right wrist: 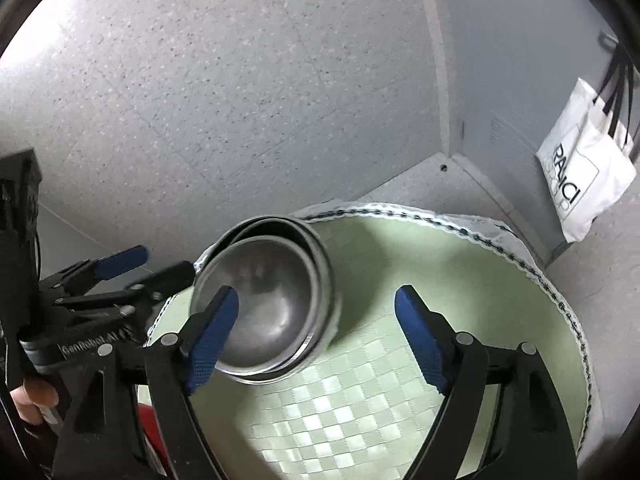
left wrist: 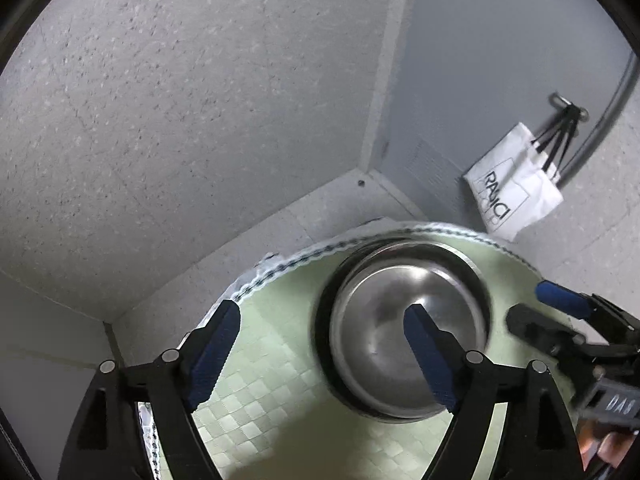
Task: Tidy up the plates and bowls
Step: 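Grasp the stack of three small bowls with both grippers, then carry the small bowl stack into the large steel bowl and release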
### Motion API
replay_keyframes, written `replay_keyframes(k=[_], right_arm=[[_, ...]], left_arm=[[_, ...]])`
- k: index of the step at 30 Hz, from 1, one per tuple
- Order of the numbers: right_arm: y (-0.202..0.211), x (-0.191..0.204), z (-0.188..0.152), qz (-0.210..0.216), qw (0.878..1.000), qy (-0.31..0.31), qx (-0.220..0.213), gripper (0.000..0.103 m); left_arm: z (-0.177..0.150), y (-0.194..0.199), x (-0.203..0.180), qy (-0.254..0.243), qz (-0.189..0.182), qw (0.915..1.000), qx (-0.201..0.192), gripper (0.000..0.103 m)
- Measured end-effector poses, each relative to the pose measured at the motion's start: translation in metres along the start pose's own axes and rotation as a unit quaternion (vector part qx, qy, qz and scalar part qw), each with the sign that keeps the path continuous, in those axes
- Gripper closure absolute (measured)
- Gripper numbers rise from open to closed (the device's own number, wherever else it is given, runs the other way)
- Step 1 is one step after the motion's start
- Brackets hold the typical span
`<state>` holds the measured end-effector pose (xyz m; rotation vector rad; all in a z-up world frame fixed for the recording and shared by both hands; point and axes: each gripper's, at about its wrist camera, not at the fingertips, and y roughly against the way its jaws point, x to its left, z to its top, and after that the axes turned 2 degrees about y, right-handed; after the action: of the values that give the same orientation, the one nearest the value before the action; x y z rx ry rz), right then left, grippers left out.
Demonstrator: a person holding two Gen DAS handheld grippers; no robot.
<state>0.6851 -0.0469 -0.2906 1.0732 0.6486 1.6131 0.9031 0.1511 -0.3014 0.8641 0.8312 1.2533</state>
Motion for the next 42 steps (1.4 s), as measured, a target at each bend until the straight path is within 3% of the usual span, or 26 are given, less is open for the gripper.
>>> replay_keyframes(k=[7,10,11,12,14,23,30,42], right_arm=[[-0.044,-0.012,-0.006,0.026,0.998,-0.024,0.055,0.021],[-0.060,-0.013,-0.010,0.040,0.996,-0.025,0.072,0.022],[-0.064,-0.012,-0.010,0.045,0.996,-0.025,0.076,0.028],[-0.069,-0.013,-0.012,0.057,0.995,-0.026,0.083,0.041],[-0.076,-0.016,-0.013,0.091,0.991,-0.042,0.090,0.059],[-0.074,-0.020,-0.015,0.104,0.989,-0.050,0.091,0.064],[-0.045,-0.015,-0.018,0.125,0.988,-0.041,0.080,0.064],[0.050,0.031,-0.044,0.154,0.988,-0.007,0.032,0.064]], left_arm=[[-0.014,-0.047,0.002,0.012,-0.001,0.9976,0.068,0.023],[-0.017,-0.061,-0.005,0.005,0.003,0.9964,0.085,0.030],[-0.018,-0.063,-0.006,0.004,-0.001,0.9964,0.085,0.032],[-0.015,-0.064,-0.007,0.006,-0.010,0.9963,0.085,0.035],[-0.010,-0.062,-0.010,0.006,-0.035,0.9960,0.083,0.059],[-0.014,-0.051,-0.008,0.016,-0.019,0.9969,0.074,0.065],[-0.024,-0.006,-0.019,0.019,-0.004,0.9989,0.041,0.066],[-0.073,0.118,-0.030,0.016,0.009,0.9988,-0.045,0.065]])
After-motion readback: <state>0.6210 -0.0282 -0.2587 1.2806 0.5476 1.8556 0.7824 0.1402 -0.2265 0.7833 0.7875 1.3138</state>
